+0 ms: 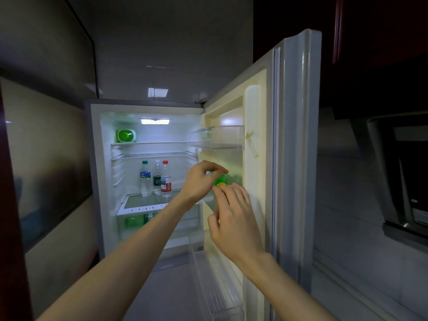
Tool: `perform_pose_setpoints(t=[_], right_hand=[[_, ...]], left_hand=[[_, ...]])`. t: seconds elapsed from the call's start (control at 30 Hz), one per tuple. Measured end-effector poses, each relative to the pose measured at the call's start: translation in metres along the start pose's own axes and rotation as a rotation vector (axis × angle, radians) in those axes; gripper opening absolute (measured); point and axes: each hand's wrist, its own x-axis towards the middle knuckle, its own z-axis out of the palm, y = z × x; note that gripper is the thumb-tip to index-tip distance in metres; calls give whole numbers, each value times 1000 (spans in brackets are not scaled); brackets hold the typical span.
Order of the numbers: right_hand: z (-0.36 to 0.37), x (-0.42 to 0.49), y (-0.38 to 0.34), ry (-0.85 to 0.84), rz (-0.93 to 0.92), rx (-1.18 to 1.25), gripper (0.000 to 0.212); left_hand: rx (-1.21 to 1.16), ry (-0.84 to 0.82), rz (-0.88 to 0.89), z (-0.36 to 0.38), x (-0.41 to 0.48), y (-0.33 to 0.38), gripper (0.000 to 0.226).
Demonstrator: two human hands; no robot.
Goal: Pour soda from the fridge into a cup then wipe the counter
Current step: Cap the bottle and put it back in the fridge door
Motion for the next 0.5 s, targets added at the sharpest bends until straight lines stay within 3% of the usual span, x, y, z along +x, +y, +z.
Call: perform_pose_setpoints(t=[0.17,0.3,0.4,0.5], right_hand=[[-5,4,-13,-52,-14,81,63],[-26,6,-16,-71,-103,249,50],[-55,-6,-2,175,-170,345,33],[-65,-26,21,420,-163,252,29]], left_hand=[[-9,-159,-13,-18,-20,1,31],[-102,0,12,-31,-40,1,29],[-15,122,111,-37,-72,-11,24],[243,149,225,-43,-103,-28,34]])
